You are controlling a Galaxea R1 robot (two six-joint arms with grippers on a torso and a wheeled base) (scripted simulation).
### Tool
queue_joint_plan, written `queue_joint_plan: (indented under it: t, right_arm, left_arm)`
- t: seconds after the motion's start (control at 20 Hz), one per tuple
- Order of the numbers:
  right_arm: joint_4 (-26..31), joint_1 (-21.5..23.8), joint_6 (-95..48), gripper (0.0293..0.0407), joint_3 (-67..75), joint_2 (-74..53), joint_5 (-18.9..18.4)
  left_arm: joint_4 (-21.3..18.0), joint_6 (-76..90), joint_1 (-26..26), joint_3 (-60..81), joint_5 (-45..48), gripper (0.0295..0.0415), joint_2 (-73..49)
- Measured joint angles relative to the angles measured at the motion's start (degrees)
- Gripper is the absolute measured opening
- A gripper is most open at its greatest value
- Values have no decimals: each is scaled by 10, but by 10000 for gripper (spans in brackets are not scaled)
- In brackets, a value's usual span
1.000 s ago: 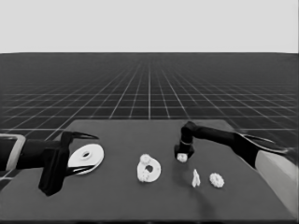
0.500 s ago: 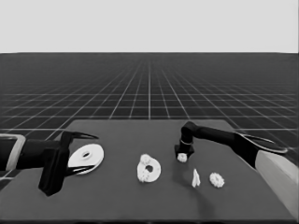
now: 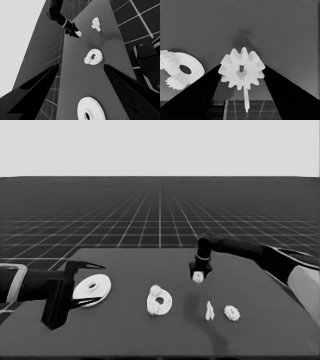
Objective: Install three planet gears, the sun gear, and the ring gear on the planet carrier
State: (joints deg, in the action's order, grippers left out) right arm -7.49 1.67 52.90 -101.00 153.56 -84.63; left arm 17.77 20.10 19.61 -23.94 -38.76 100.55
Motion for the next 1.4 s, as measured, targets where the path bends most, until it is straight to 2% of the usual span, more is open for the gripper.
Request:
queue_joint_plan:
  t: [0.05,0.1,0.2,0.5,0.6,0.65,1.0,1.05,1.1,1.15,1.2,1.4]
  right_arm:
    - [-16,-4,123,312,87,21,-12]
    - [-23,-9,187,312,121,62,-21]
    - [-28,-12,235,312,127,111,-29]
    - [-30,-13,256,312,121,136,-33]
    - [-87,-72,237,312,90,144,-16]
    - [-98,-86,231,312,79,147,-11]
    - [-114,-102,222,312,63,152,-3]
    - [-114,-102,222,344,63,152,-3]
    - [-114,-102,222,372,63,152,-2]
    - [-114,-102,222,381,63,152,-2]
    - [-114,-102,222,383,63,152,-2]
    - [-114,-102,222,385,63,152,-2]
  left_arm:
    - [0,0,0,0,0,385,0]
    - [0,0,0,0,0,385,0]
    - [0,0,0,0,0,385,0]
    - [0,0,0,0,0,385,0]
    - [0,0,0,0,0,385,0]
    - [0,0,0,0,0,385,0]
    - [0,0,0,0,0,385,0]
    - [0,0,0,0,0,385,0]
    - [0,0,0,0,0,385,0]
    - [0,0,0,0,0,385,0]
    - [0,0,0,0,0,385,0]
    - [0,0,0,0,0,385,0]
